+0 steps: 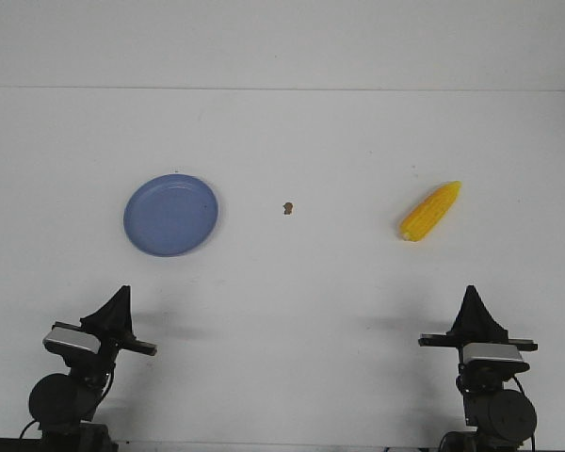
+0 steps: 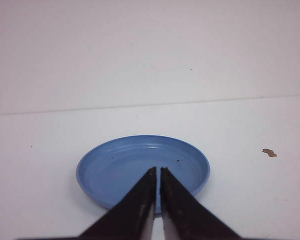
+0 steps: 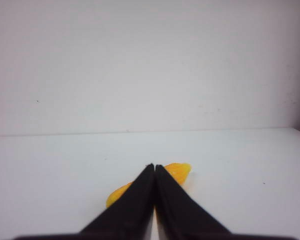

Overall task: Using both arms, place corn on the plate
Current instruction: 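Raise both grippers from rest and open them toward the table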

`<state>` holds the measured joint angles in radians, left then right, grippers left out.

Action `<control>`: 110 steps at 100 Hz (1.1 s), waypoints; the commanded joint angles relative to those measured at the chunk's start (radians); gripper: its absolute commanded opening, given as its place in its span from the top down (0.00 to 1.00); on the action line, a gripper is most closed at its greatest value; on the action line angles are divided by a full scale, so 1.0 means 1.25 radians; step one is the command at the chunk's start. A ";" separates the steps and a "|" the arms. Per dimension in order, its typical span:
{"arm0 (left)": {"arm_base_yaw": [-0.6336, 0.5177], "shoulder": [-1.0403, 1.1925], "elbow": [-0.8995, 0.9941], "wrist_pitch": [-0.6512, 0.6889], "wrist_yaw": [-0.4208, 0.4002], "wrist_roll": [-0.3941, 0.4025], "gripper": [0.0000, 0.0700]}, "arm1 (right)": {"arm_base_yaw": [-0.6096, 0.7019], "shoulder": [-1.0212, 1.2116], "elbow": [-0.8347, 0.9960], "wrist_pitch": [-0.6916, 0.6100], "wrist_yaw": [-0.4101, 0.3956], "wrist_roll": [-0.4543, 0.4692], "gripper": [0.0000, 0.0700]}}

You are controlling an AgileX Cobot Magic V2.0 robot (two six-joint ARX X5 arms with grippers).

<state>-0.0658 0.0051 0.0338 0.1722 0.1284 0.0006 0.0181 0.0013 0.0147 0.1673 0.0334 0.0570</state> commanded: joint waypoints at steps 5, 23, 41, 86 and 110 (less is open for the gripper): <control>-0.002 -0.002 -0.016 0.008 -0.001 -0.016 0.98 | 0.000 0.000 -0.002 0.010 0.000 0.007 1.00; -0.002 -0.002 -0.016 0.008 -0.001 -0.016 0.98 | 0.000 0.000 -0.002 0.010 0.000 0.007 1.00; -0.002 -0.002 -0.016 0.008 -0.001 -0.016 0.98 | 0.000 0.000 -0.002 0.010 0.000 0.007 1.00; -0.001 0.001 0.053 -0.022 -0.001 -0.016 0.98 | 0.000 0.000 0.000 0.060 0.000 0.003 1.00; 0.000 0.092 0.240 -0.199 -0.043 -0.085 0.98 | 0.000 0.005 0.118 -0.096 0.003 0.029 1.00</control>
<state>-0.0658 0.0769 0.2676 -0.0383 0.0906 -0.0463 0.0181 0.0021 0.1013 0.0883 0.0338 0.0769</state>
